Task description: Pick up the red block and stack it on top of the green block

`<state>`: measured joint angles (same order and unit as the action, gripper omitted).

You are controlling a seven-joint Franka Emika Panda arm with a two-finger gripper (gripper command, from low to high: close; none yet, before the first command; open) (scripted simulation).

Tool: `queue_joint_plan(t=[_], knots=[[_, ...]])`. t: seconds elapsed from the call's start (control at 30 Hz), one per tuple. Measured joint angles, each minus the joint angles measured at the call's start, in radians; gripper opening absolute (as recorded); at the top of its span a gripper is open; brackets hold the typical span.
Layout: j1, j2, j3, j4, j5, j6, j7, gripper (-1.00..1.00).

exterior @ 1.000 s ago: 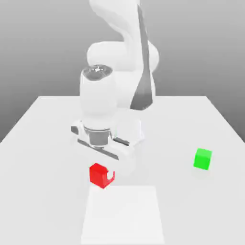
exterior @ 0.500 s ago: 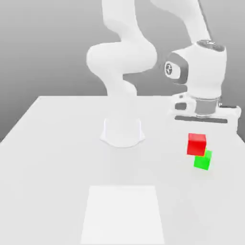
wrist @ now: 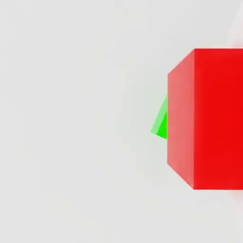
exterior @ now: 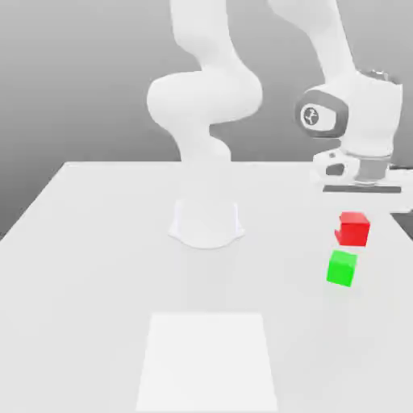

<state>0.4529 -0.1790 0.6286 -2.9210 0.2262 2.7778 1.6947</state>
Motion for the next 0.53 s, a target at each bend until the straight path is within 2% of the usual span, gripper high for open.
queue_joint_plan(t=[0.27,0.53], knots=[[-0.061,0.089,0.031,-0.001,-0.112,0.079,0.076,-1.0],[-0.106,0.186,0.025,-0.001,-0.287,0.153,0.2,-1.0]])
